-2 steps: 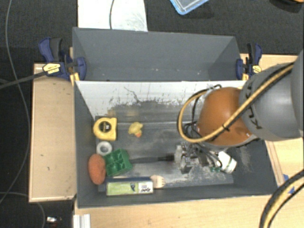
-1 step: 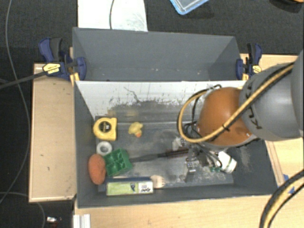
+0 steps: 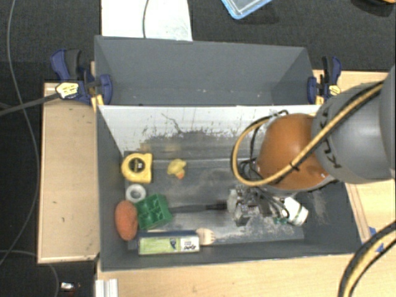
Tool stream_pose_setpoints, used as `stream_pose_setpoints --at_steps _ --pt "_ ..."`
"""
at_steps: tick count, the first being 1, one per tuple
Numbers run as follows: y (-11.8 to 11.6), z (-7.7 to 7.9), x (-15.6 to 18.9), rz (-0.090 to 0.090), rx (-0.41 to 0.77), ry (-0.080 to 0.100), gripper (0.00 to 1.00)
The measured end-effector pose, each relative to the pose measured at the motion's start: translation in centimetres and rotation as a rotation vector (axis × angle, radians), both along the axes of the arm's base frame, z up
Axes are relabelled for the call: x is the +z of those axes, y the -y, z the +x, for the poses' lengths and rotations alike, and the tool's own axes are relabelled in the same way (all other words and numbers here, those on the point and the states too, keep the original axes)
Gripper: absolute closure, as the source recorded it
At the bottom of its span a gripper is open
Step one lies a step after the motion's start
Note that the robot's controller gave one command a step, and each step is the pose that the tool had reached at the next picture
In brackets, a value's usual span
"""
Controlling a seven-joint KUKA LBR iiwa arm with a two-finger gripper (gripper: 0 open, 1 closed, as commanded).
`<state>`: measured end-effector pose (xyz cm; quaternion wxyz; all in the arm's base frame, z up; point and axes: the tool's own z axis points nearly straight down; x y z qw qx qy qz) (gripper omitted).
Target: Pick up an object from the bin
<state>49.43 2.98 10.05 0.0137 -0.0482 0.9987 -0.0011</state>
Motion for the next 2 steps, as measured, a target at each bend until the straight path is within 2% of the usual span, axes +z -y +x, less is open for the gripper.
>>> stream_pose_setpoints --at_steps 1,2 --pt "0.0 0.0 0.0 0.0 0.001 0.0 0.0" --pt "0.0 0.0 0.0 0.0 0.002 0.0 0.0"
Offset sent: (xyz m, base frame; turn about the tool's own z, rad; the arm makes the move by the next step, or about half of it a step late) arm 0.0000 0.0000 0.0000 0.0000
